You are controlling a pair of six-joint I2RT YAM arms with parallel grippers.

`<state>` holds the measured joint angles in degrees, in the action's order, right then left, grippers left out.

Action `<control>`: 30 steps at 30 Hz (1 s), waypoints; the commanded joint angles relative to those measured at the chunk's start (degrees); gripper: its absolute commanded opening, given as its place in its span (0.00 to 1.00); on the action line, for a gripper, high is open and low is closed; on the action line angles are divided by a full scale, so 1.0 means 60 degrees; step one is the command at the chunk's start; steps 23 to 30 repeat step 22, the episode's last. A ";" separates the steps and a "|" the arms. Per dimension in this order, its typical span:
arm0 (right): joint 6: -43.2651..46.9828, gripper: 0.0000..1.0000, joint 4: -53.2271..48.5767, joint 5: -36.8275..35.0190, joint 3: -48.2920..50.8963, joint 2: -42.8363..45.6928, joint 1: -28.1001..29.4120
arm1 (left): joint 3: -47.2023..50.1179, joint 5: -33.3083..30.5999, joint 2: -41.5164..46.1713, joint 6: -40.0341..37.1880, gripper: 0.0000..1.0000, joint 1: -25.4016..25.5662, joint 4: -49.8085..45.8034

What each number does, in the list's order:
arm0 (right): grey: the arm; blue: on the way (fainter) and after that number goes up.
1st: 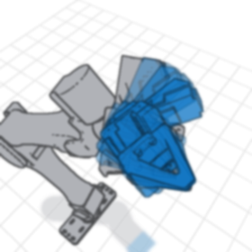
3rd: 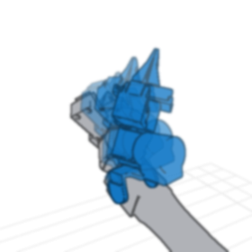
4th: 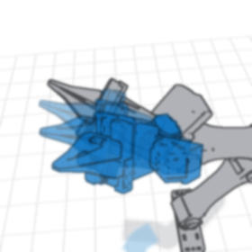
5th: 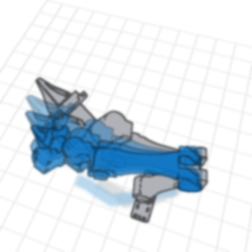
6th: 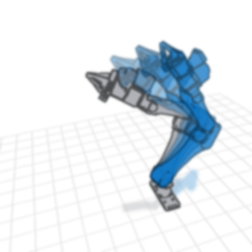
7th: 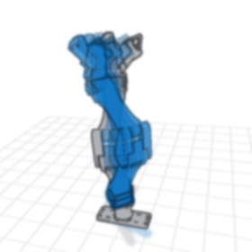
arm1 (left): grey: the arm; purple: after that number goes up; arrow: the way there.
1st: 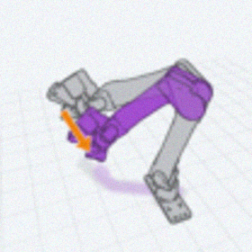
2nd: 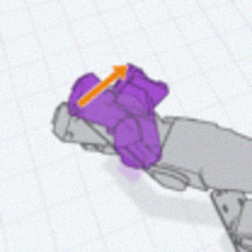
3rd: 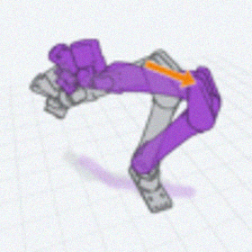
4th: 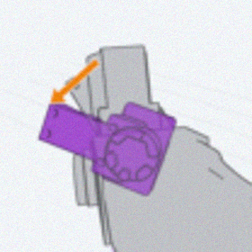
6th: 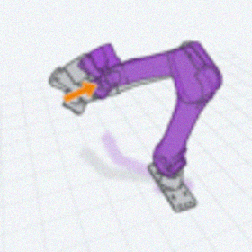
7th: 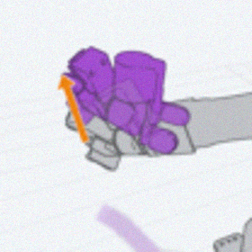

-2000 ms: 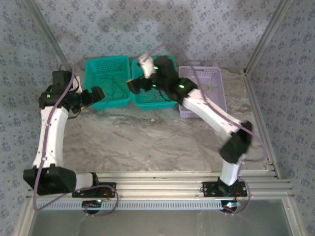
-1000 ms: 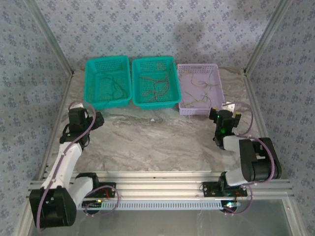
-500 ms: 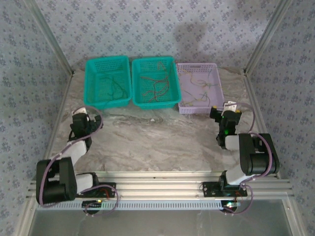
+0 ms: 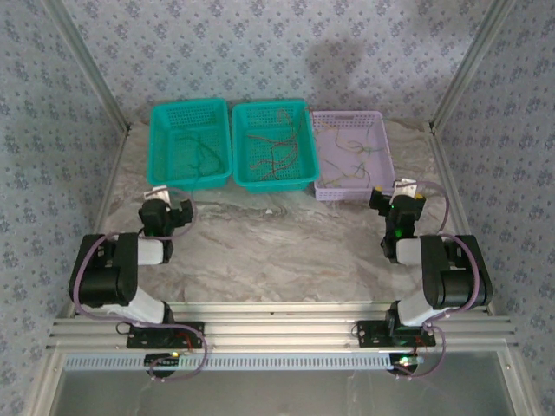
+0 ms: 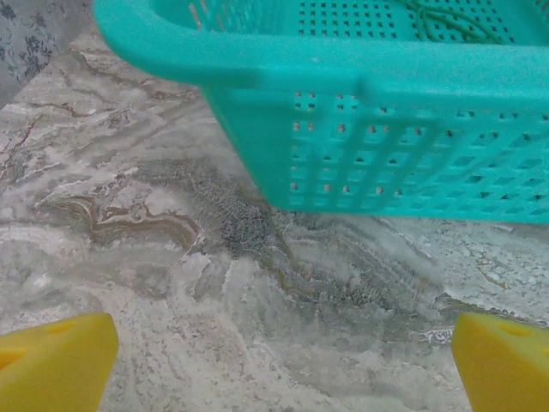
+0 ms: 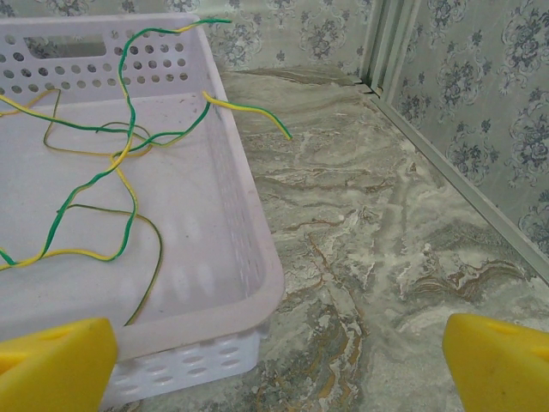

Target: Untangle the cables

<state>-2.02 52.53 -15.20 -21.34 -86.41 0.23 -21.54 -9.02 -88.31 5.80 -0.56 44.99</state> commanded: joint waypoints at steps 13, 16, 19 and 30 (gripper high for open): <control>0.0234 1.00 -0.0325 0.0087 0.0121 -0.0159 0.0050 | -0.0144 -0.0503 0.0083 -0.0377 1.00 0.0136 0.0667; 0.0234 1.00 -0.0329 0.0098 0.0120 -0.0160 0.0048 | -0.0160 -0.0503 0.0085 -0.0355 1.00 0.0130 0.0611; 0.0234 1.00 -0.0329 0.0087 0.0124 -0.0162 0.0047 | -0.0214 -0.0083 0.0081 -0.0425 1.00 0.0080 0.0532; 0.0234 1.00 -0.0318 0.0090 0.0122 -0.0159 0.0049 | -0.0219 -0.0035 0.0084 -0.0457 1.00 0.0075 0.0521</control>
